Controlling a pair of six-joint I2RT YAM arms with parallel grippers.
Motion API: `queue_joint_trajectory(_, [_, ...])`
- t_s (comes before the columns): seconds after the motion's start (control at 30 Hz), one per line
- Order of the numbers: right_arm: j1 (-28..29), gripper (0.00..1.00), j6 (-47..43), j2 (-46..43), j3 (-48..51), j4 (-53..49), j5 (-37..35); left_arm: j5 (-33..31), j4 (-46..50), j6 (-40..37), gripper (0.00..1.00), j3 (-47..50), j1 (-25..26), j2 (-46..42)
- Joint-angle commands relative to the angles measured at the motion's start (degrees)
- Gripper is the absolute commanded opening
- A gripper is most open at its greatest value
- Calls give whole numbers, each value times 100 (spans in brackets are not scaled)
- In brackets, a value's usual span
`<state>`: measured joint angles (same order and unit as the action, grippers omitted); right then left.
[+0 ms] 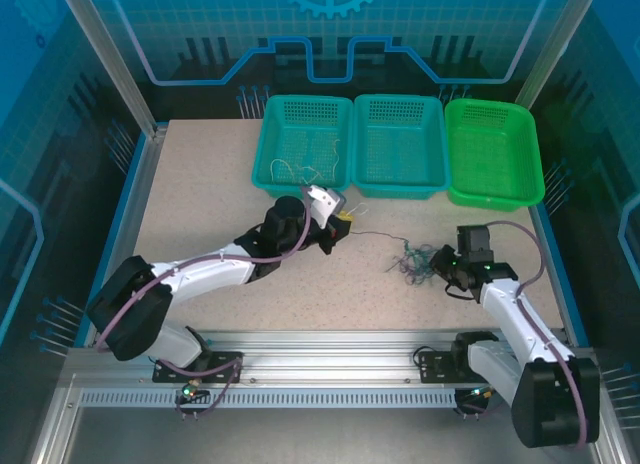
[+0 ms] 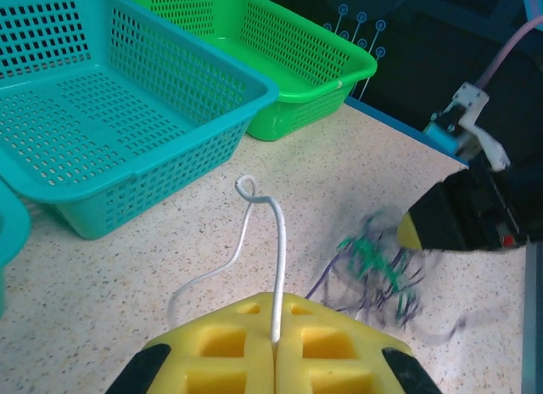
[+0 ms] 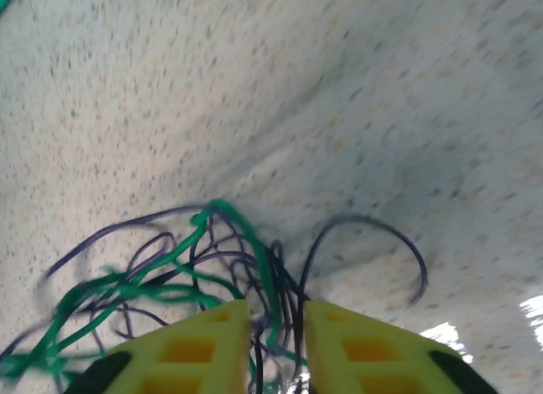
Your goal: Untangle the cables
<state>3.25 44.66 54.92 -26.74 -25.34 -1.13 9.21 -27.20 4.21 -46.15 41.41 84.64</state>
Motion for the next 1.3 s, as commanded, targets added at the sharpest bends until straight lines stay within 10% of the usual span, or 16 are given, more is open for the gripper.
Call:
queue_joint_trajectory(0.0, [140,36,-70,-11,-98,-143,-213,-19,-284,275,0,-344,14,312])
queue_joint_trajectory(0.17, [151,60,-918,-983,-457,-555,-230,13,-39,158,0,-566,106,370])
queue_joint_trajectory(0.33, [781,63,-1561,-1226,-900,-569,146,-192,298,53,0,-653,199,264])
queue_joint_trajectory(0.5, [2368,65,-1531,-31,-1424,-557,-1089,-334,454,-41,0,-756,294,275])
queue_joint_trajectory(0.8, [2734,70,-930,2596,-1575,733,-1308,-442,360,68,0,-669,304,-18])
queue_joint_trajectory(0.93, [2621,57,-215,3167,-1597,751,-1943,-709,784,143,0,-653,299,-559])
queue_joint_trajectory(1.13, [1786,5,293,2859,-1124,857,-1928,-1866,1871,128,0,-520,79,-1678])
queue_joint_trajectory(1.27, [1137,0,401,2473,-897,838,-1643,-2150,2364,493,0,-303,-419,-2197])
